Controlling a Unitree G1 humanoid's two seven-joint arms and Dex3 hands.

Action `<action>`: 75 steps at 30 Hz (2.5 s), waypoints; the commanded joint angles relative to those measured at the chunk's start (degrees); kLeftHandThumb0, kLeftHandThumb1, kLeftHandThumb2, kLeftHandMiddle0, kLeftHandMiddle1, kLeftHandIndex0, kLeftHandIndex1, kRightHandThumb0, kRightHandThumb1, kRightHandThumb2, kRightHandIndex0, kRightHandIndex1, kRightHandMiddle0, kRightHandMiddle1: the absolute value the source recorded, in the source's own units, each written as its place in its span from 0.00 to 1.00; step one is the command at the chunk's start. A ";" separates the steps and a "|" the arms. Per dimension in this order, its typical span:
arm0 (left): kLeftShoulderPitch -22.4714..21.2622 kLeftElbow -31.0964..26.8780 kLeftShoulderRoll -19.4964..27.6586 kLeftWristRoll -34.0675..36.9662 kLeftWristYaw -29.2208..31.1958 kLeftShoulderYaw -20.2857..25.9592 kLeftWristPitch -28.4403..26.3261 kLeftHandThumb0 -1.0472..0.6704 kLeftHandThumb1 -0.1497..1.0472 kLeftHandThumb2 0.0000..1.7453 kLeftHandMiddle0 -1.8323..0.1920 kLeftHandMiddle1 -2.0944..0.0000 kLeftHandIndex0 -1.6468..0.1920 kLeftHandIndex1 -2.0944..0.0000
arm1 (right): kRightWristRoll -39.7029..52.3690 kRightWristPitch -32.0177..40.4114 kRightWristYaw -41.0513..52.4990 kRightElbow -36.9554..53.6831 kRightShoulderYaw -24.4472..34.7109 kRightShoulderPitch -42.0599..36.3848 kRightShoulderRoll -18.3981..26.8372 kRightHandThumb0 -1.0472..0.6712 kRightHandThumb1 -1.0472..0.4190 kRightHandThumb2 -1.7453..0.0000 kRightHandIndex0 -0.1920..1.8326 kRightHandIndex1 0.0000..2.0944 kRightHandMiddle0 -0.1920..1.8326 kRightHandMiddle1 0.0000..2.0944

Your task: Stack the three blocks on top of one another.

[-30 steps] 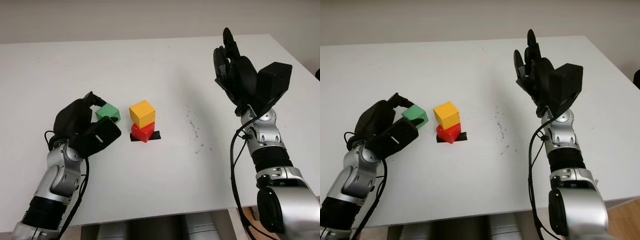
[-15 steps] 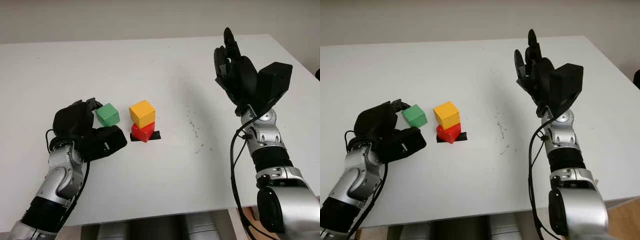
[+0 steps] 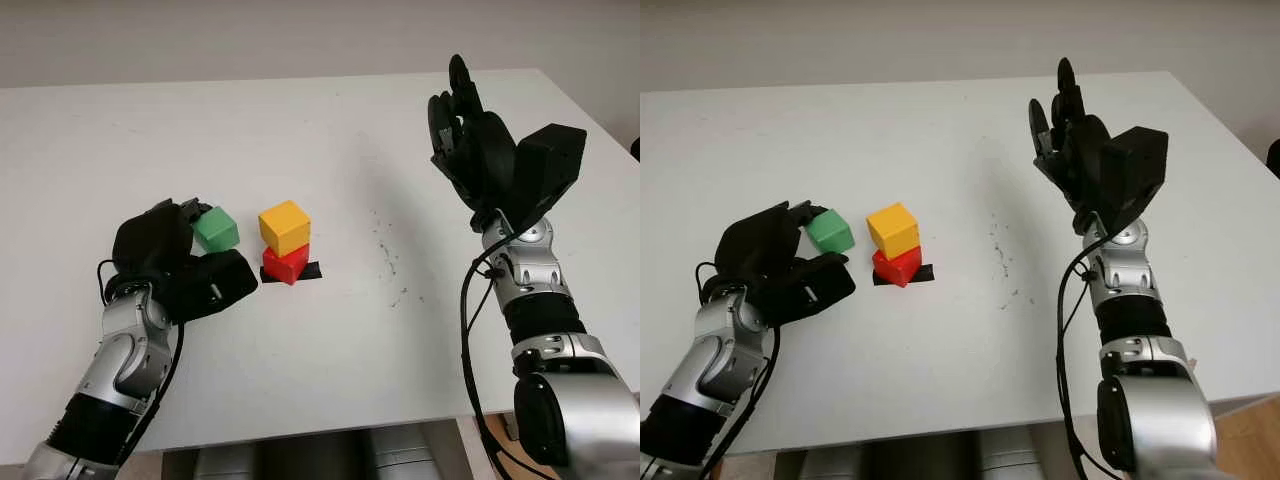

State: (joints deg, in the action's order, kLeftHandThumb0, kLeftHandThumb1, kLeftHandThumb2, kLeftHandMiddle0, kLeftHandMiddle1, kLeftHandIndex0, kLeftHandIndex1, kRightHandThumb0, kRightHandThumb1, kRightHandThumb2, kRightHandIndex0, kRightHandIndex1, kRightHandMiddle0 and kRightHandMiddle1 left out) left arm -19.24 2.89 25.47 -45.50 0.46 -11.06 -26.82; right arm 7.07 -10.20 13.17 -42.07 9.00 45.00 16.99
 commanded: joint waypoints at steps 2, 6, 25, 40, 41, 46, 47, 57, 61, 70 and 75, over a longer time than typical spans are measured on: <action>0.40 -0.86 0.00 0.92 0.13 0.78 0.44 0.22 0.95 0.03 0.79 0.97 0.68 0.79 | -0.14 -0.16 -0.46 0.52 0.31 0.68 0.09 0.24 0.00 0.69 0.00 0.00 0.02 0.03; 0.46 -1.04 0.09 1.41 0.10 0.82 0.50 0.22 0.95 0.03 0.78 0.97 0.67 0.78 | -0.13 0.20 -0.74 0.79 0.30 0.66 0.08 0.23 0.00 0.70 0.00 0.00 0.03 0.03; 0.53 0.83 -0.13 -0.20 -4.90 0.19 2.43 0.44 0.99 0.03 0.69 0.96 0.75 0.31 | -0.46 1.50 -1.28 1.46 0.18 1.09 0.39 0.23 0.00 0.72 0.00 0.01 0.04 0.03; -3.00 -6.77 4.75 15.83 6.80 10.31 8.42 0.45 1.00 0.04 0.68 0.97 0.77 0.28 | -0.56 4.97 1.59 7.05 -1.73 -1.96 -0.82 0.26 0.00 0.73 0.00 0.00 0.02 0.02; -3.53 -7.50 5.30 17.07 8.45 11.05 8.13 0.46 0.99 0.04 0.68 0.97 0.76 0.29 | -0.47 5.52 1.93 7.60 -1.94 -2.24 -0.93 0.25 0.00 0.73 0.00 0.00 0.02 0.02; -9.70 -8.21 10.38 24.08 19.80 13.32 6.55 0.46 0.97 0.03 0.68 0.97 0.72 0.29 | -0.67 7.10 4.76 10.62 -3.99 -3.80 -1.61 0.23 0.00 0.71 0.00 0.00 0.00 0.01; -10.92 -7.96 11.25 25.09 21.58 13.39 6.31 0.46 0.96 0.03 0.67 0.97 0.72 0.30 | -0.85 7.40 5.03 11.29 -4.43 -4.10 -1.80 0.22 0.00 0.71 0.00 0.00 0.00 0.01; -21.77 -0.76 15.00 33.68 34.29 11.61 5.23 0.44 0.98 0.03 0.67 0.97 0.73 0.30 | -1.71 12.09 5.21 13.96 -6.80 -5.17 -4.17 0.20 0.00 0.73 0.00 0.00 0.01 0.01; -26.17 2.02 14.61 34.58 37.29 9.44 3.70 0.42 0.98 0.03 0.67 0.97 0.71 0.30 | -1.64 12.69 6.08 14.29 -7.52 -5.61 -4.97 0.19 0.00 0.75 0.00 0.00 0.01 0.02; -32.73 7.73 10.98 38.36 41.70 6.11 1.40 0.41 0.98 0.03 0.68 0.97 0.70 0.24 | -2.93 11.62 6.18 14.24 -8.60 -5.95 -5.69 0.19 0.00 0.76 0.00 0.00 0.01 0.02; -35.14 9.00 9.57 39.03 43.80 3.76 0.81 0.41 0.99 0.03 0.67 0.97 0.71 0.22 | -2.50 11.38 6.55 14.38 -8.76 -6.20 -6.20 0.19 0.00 0.76 0.00 0.00 0.02 0.03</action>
State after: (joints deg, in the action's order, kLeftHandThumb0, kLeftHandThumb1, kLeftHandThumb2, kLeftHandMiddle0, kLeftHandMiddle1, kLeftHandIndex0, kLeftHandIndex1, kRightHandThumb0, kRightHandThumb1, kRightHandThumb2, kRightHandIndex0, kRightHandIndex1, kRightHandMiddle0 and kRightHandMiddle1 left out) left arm -51.73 11.61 35.06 -6.88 43.67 -6.75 -26.65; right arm 4.42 1.91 19.65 -28.97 0.12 39.15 11.09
